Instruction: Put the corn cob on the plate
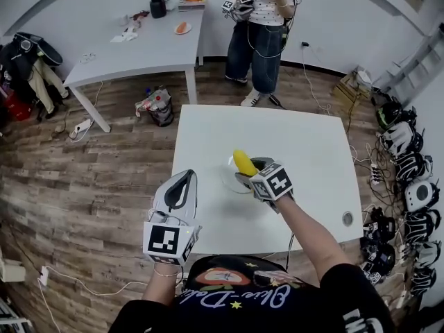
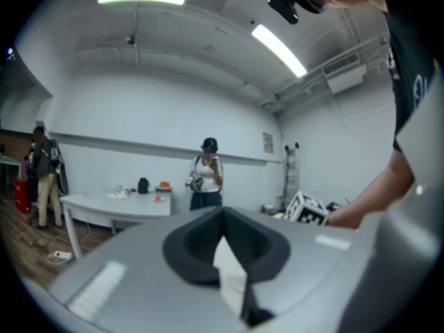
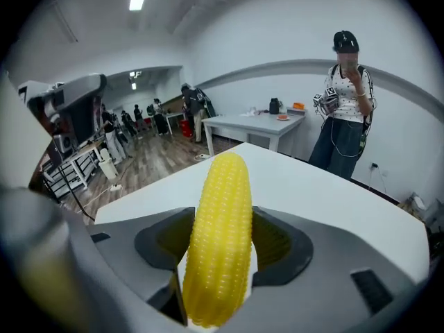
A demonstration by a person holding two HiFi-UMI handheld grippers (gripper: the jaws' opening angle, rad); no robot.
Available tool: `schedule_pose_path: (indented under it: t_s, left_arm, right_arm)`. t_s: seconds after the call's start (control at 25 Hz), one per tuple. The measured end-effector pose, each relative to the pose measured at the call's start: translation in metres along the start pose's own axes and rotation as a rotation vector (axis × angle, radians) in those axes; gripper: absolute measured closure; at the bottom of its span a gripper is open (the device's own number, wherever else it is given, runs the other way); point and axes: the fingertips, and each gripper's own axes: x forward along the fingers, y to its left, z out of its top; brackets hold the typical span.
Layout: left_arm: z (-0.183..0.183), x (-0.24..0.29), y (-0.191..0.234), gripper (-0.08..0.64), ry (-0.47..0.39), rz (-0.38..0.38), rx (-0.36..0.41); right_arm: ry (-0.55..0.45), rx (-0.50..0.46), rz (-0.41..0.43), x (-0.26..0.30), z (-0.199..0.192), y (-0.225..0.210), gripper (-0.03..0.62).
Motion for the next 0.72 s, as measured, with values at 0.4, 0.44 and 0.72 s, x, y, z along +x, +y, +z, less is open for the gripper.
schedule_pose_path:
  t_s: [0.4, 0.44, 0.72]
  left_arm:
    - [-0.02, 0.004, 0.022, 0.569, 0.031, -0.003, -0.037]
    - [-0.021, 0.004, 0.024, 0.569, 0.032, -0.003, -0.04]
    - [-0.024, 0.009, 0.02, 0.569, 0.055, 0.003, -0.022]
  right_arm:
    - [0.225, -0.066, -0.033, 0.053, -0.023, -0.022, 0.328]
    - [0.245, -0.068, -0.035, 0.057, -0.025, -0.023, 0.328]
    - [0.256, -0.067, -0.03, 0.065, -0.028, -0.028, 0.328]
